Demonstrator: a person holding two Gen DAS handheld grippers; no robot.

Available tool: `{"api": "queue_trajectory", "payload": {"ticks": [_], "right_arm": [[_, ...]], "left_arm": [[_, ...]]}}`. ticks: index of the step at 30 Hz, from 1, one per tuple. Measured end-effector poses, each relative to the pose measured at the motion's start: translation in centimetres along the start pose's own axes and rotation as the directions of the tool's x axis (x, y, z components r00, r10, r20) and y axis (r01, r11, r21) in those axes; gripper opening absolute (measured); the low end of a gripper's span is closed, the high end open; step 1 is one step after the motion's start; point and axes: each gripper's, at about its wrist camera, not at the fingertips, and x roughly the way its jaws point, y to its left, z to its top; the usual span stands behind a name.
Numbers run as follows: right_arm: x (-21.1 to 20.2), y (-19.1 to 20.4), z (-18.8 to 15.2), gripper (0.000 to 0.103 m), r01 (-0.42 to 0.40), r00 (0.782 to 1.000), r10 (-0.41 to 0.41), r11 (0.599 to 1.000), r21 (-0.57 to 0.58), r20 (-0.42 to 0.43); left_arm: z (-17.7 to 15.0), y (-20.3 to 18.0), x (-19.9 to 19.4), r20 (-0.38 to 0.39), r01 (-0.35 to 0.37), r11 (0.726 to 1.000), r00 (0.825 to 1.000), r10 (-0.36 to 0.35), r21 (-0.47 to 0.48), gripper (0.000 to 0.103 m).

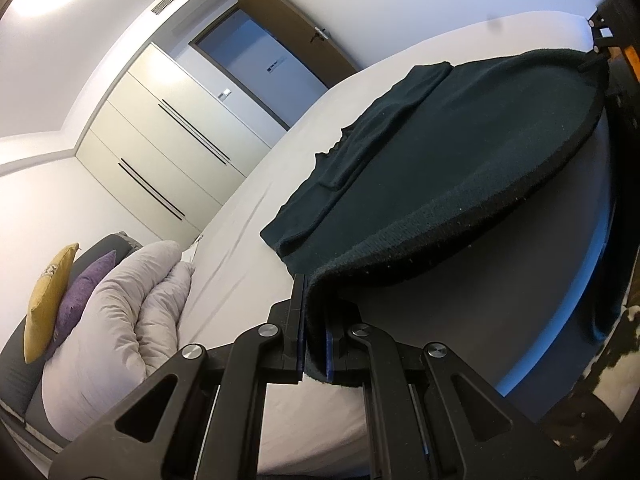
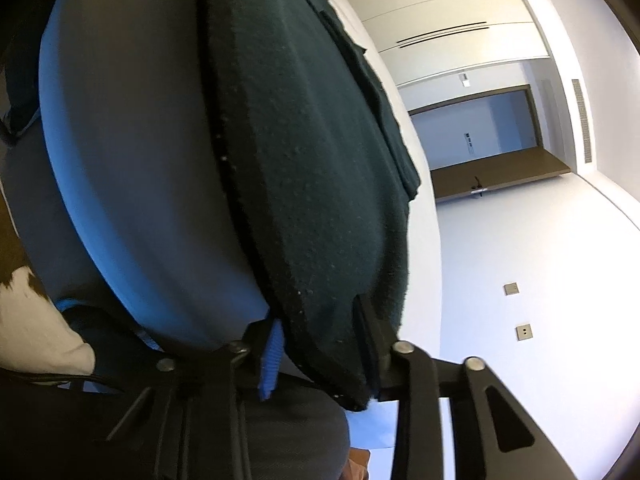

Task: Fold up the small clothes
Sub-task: 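Lift the hem with both tools and fold it over toward the collar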

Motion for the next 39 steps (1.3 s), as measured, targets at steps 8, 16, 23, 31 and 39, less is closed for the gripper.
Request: {"api": "queue_trajectory", "payload": {"ticks": [8,16,23,31,39], "right_arm": [[-0.8,-1.6,-0.2,0.004,0.029,0.998,-0.032,0.997,0.065,0.045],[-1.5,-4.3,0.3,0.004,0.057,0.991,-0.074,0.987,0.151,0.109],[-0.4,-8.5,2.6,0.004,0.085,0.982,-0.121,0.968,0.236,0.144],[2.3,-13.7,7.0,0.004,0.081,0.969,-0.142,0.957,0.28,0.204],[7.9,-18.2,11.8,0.004,0.062,0.965,-0.127,0.961,0.271,0.229]], "left_arm": [[-1.3,-1.2,0.0,-0.017,0.014,0.999,1.0,-0.014,0.03,0.006],[-1.7,-0.8,0.0,-0.015,-0.005,1.0,1.0,0.005,0.01,0.006],[0.8,2.5,1.0,0.013,-0.048,0.994,0.999,0.05,-0.103,0.006],[4.3,7.3,5.3,0.034,-0.093,0.982,0.994,0.1,-0.164,0.006],[7.6,10.5,12.2,0.029,-0.085,0.984,0.995,0.091,-0.154,0.006]]}}
